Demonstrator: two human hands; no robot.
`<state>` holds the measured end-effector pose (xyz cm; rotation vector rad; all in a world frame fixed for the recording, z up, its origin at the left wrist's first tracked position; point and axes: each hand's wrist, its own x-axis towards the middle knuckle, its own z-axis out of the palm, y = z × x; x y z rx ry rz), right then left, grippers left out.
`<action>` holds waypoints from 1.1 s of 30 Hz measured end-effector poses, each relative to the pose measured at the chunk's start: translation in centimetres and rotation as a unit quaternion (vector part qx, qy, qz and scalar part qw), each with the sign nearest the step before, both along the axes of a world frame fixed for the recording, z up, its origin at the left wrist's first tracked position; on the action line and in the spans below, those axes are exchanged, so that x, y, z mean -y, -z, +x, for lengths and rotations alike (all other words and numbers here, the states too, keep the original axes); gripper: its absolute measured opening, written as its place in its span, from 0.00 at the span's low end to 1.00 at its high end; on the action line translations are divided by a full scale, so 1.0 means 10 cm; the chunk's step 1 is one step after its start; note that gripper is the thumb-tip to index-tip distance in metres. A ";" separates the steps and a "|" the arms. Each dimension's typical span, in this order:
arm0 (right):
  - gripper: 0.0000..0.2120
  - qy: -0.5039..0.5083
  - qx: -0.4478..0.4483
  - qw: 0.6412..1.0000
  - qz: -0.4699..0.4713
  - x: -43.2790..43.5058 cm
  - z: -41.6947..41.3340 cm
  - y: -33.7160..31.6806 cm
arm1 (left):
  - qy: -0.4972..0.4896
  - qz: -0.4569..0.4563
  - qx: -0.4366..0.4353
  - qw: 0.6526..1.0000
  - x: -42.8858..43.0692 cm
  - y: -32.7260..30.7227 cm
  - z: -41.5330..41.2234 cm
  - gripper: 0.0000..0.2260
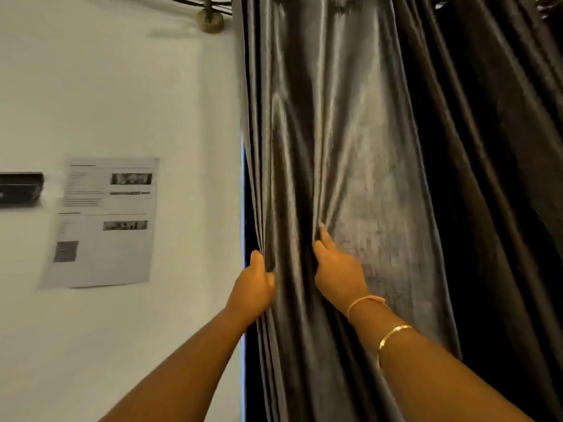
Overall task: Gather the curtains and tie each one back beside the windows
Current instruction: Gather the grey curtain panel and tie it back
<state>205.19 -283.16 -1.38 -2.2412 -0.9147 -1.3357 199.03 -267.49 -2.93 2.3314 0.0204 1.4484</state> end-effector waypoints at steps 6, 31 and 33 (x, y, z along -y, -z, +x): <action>0.16 -0.072 0.077 0.994 -0.034 -0.70 -0.55 -0.34 | 0.020 -0.004 0.022 1.000 -0.59 0.05 -0.35 0.12; 0.24 -0.238 -0.185 0.904 0.305 -0.46 -0.52 -0.29 | 0.123 -0.082 0.010 0.989 -0.51 -0.26 -0.62 0.38; 0.25 -0.217 -0.164 0.912 0.307 -0.40 -0.54 -0.41 | 0.130 -0.078 0.018 0.988 -0.49 -0.30 -0.63 0.35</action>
